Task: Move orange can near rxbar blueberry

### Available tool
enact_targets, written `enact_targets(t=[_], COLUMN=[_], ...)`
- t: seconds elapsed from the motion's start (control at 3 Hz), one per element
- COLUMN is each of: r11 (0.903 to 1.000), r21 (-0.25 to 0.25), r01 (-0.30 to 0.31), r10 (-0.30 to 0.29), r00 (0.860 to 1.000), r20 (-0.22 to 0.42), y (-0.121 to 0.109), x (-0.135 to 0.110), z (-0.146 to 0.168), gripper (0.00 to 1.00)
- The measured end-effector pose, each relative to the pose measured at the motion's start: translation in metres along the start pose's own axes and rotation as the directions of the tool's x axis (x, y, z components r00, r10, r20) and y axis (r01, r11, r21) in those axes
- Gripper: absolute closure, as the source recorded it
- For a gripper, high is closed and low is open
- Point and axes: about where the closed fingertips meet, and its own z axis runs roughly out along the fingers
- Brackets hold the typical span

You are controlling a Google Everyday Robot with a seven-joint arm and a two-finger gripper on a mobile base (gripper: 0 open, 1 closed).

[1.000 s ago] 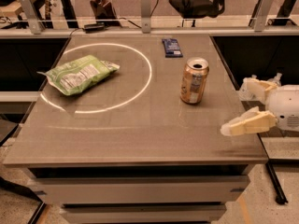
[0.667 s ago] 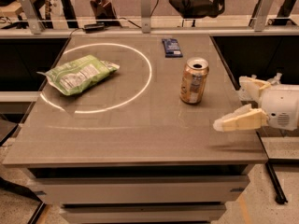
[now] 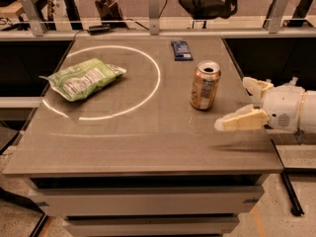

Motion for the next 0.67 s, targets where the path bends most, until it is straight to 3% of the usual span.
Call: enact_targets(t=[0.33, 0.67], r11=[0.9997, 0.9977], r21=[-0.014, -0.065], r01=[-0.018, -0.02], r10=[0.018, 0.024], r00=[1.0, 0.998], r20=[0.016, 0.053], y=[-0.004, -0.006], x=[0.002, -0.004], z=[0.016, 0.038], gripper=[0.0, 0.0])
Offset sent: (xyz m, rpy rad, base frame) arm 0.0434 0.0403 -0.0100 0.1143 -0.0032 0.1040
